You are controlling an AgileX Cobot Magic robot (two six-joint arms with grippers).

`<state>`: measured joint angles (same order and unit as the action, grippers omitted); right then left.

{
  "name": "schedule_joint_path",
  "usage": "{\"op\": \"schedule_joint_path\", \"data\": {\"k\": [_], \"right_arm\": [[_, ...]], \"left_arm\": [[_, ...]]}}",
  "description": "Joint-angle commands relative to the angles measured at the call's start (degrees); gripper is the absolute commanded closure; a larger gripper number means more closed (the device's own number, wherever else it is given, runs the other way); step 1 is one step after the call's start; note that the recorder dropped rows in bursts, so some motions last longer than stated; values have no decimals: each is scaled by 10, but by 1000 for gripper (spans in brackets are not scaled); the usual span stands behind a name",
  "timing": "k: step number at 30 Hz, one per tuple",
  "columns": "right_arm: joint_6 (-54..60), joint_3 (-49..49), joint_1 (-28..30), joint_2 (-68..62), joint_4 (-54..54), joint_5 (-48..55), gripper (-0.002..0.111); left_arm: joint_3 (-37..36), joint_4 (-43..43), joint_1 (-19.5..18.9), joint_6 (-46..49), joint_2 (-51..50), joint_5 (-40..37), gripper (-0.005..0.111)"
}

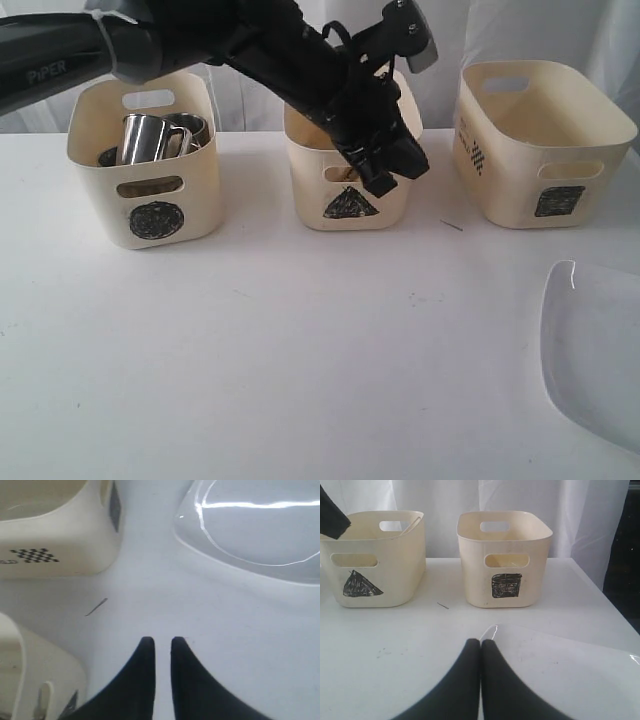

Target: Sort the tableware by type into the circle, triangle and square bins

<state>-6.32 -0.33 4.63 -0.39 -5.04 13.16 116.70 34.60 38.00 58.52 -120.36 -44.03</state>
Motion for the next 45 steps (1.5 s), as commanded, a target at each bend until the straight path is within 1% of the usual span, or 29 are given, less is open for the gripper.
{"op": "schedule_joint_path", "data": {"k": [1, 4, 7, 13, 17, 20, 23, 27, 29, 32, 37, 40, 45], "right_arm": [[1, 3, -1, 4, -3, -4, 108], [1, 3, -1, 4, -3, -4, 108], [1, 3, -1, 4, -3, -4, 108], [1, 3, -1, 4, -3, -4, 108], [1, 3, -1, 4, -3, -4, 108], [1, 3, -1, 4, -3, -4, 108], [1, 3, -1, 4, -3, -4, 108], [1, 3, -1, 4, -3, -4, 108], [1, 3, -1, 4, -3, -4, 108], [1, 3, -1, 4, -3, -4, 108], [1, 3, -1, 4, -3, -4, 108], [1, 3, -1, 4, -3, -4, 108], [1, 3, -1, 4, -3, -4, 108]], "left_arm": [[0, 45, 1, 11, 10, -90, 107], [0, 82, 2, 28, 11, -136, 107], [0, 118, 5, 27, 11, -164, 107], [0, 143, 32, 12, 11, -177, 107], [0, 164, 61, 12, 11, -166, 107], [0, 198, 74, 12, 11, -156, 107], [0, 220, 81, 32, 11, -141, 107], [0, 232, 81, 34, 11, -93, 107], [0, 251, 81, 34, 11, -81, 107], [0, 297, 81, 34, 11, -85, 107], [0, 370, 93, 49, 11, -111, 107], [0, 393, 97, 49, 11, -115, 107], [0, 394, 97, 50, 11, -115, 107]]}}
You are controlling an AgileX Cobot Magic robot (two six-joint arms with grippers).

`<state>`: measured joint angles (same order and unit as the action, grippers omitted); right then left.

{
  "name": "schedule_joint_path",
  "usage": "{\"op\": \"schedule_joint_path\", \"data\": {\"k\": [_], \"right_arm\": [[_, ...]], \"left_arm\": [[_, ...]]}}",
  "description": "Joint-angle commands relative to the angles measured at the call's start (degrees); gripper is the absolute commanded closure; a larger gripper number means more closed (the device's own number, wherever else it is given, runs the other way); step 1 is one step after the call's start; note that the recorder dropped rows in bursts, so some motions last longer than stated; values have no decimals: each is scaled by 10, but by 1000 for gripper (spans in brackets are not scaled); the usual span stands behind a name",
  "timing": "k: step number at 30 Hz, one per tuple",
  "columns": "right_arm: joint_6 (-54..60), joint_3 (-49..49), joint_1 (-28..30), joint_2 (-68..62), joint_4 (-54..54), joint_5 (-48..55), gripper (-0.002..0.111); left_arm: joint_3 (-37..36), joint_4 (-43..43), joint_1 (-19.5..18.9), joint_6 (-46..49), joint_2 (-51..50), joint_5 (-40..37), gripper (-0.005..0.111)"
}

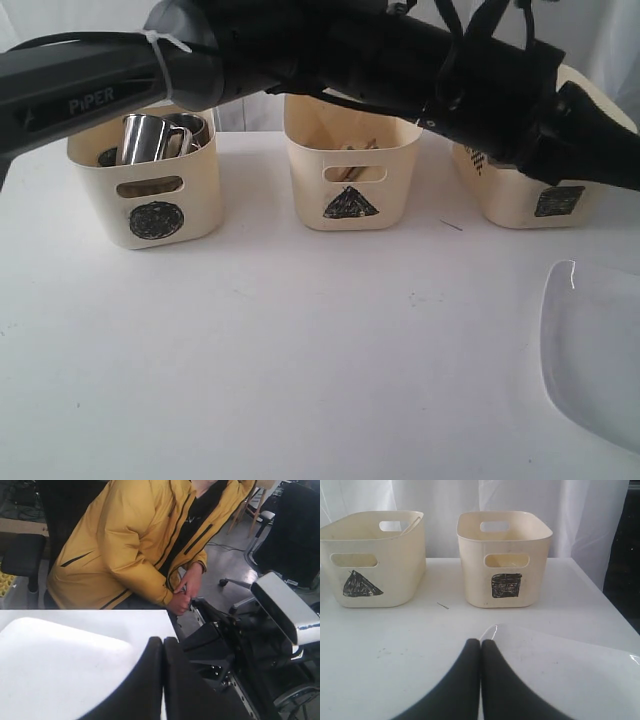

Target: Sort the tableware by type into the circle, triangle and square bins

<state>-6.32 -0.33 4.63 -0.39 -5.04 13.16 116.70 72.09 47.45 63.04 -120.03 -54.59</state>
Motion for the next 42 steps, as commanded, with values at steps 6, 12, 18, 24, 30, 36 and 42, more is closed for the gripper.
{"op": "schedule_joint_path", "data": {"k": [6, 12, 18, 24, 30, 36, 42], "right_arm": [[1, 3, -1, 4, -3, -5, 108], [1, 3, -1, 4, -3, -5, 108], [1, 3, -1, 4, -3, -4, 108], [1, 3, -1, 4, -3, -4, 108], [1, 3, -1, 4, -3, -4, 108], [1, 3, -1, 4, -3, -4, 108], [1, 3, -1, 4, -3, -4, 108]], "left_arm": [[0, 21, 1, 15, 7, 0, 107], [0, 7, 1, 34, 7, 16, 107], [0, 7, 0, 38, 7, 32, 107], [0, 7, -1, 80, 7, 28, 107], [0, 9, -1, 81, 7, 55, 107], [0, 9, -1, 94, 7, 105, 107], [0, 6, -1, 120, 9, 104, 107]]}}
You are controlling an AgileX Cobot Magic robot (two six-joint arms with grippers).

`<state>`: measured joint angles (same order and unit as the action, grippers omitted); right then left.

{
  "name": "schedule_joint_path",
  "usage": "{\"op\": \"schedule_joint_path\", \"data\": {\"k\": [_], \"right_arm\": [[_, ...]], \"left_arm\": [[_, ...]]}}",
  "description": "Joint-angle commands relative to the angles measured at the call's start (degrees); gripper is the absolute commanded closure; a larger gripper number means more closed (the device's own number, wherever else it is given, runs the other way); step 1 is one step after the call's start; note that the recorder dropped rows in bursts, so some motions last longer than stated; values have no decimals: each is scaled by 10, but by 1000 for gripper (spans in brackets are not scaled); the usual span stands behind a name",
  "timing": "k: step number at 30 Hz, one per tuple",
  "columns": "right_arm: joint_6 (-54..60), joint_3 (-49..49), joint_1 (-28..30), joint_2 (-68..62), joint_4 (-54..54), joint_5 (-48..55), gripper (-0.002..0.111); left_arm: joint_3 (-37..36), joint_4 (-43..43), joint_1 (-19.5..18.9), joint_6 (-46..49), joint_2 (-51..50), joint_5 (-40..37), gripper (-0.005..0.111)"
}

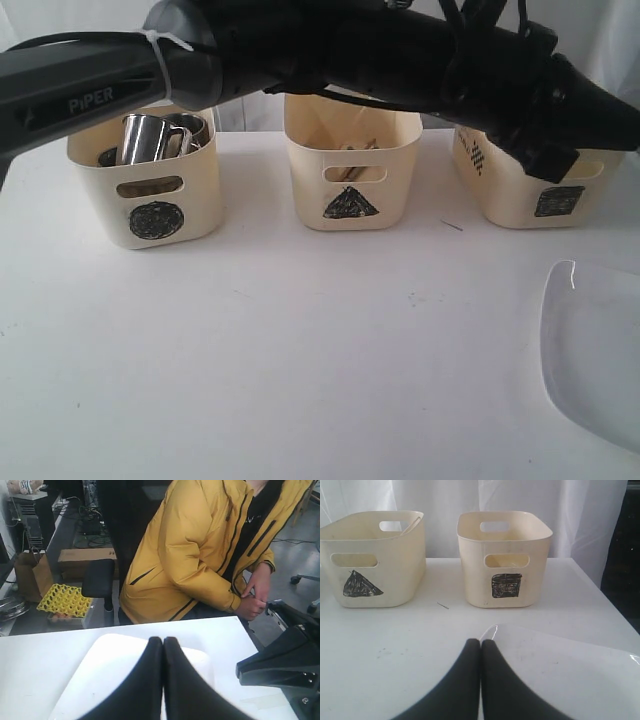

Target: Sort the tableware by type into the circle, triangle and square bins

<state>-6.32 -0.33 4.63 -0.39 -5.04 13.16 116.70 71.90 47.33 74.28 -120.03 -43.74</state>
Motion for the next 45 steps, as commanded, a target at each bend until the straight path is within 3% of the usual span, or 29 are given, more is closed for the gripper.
{"op": "schedule_joint_path", "data": {"k": [1, 7, 12, 17, 22, 25, 29, 35, 39, 45], "right_arm": [[1, 3, -1, 4, -3, -4, 108], [1, 3, -1, 4, -3, -4, 108], [1, 3, -1, 4, -3, -4, 108], [1, 3, -1, 4, -3, -4, 108], [1, 3, -1, 4, -3, -4, 108], [1, 3, -1, 4, -3, -4, 108], [1, 3, -1, 4, -3, -4, 108], [1, 3, -1, 4, -3, -5, 108], [1, 3, -1, 4, -3, -5, 108], [1, 3, -1, 4, -3, -4, 108]], "left_arm": [[0, 8, 0, 7, 10, -1, 107], [0, 2, 2, 7, 23, -4, 107], [0, -66, 21, -17, 59, 12, 107], [0, -207, 30, -176, 95, 2, 107], [0, -370, 30, -353, 138, -71, 107], [0, -423, 30, -390, 162, -118, 107], [-1, -441, 30, -400, 181, -118, 107], [-7, -439, 59, -408, 176, -13, 107], [-68, -439, 93, -431, 184, 161, 107], [-159, -435, 113, -441, 221, 289, 107]]}}
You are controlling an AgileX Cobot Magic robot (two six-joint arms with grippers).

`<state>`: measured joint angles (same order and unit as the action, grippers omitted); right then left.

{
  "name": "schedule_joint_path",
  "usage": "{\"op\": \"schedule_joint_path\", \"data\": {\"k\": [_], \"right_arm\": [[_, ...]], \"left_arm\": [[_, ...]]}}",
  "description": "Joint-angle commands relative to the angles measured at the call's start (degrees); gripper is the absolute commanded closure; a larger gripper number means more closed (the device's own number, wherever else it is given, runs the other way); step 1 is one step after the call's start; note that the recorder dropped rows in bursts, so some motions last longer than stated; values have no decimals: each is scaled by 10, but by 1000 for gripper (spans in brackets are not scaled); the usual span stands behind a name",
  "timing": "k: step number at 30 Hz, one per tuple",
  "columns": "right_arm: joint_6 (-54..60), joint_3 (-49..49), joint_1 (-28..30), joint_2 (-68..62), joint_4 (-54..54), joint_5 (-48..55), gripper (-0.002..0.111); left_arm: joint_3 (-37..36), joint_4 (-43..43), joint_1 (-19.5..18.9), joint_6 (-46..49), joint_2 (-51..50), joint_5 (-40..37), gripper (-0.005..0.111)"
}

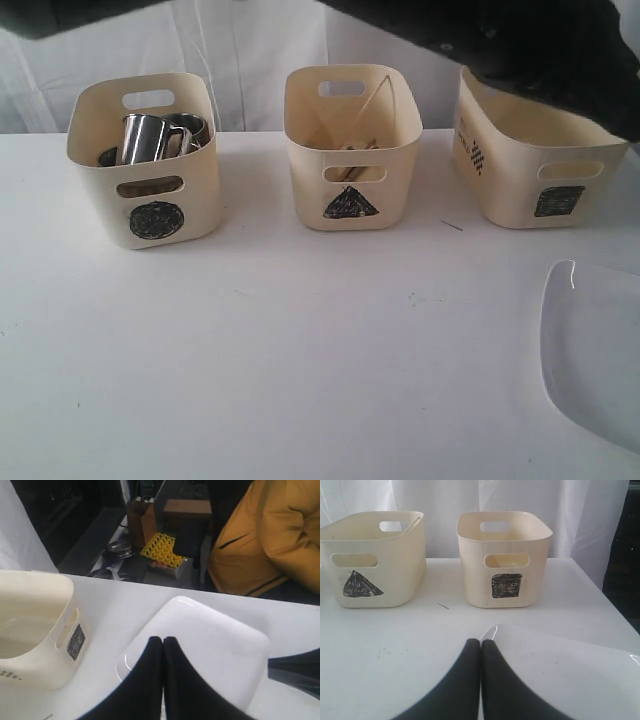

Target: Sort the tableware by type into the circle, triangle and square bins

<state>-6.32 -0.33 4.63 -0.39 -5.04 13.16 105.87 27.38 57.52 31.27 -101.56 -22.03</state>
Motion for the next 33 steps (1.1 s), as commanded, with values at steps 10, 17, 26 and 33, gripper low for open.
{"op": "schedule_joint_path", "data": {"k": [10, 17, 26, 33], "right_arm": [[1, 3, -1, 4, -3, -4, 108], [1, 3, -1, 4, -3, -4, 108], [1, 3, -1, 4, -3, -4, 108], [1, 3, -1, 4, -3, -4, 108]], "left_arm": [[-196, -34, 0, -11, 161, 132, 107], [-318, -39, -39, -11, 291, 120, 107], [-497, -34, -95, -15, 471, 107, 107], [-644, -34, -142, -50, 638, 99, 107]]}}
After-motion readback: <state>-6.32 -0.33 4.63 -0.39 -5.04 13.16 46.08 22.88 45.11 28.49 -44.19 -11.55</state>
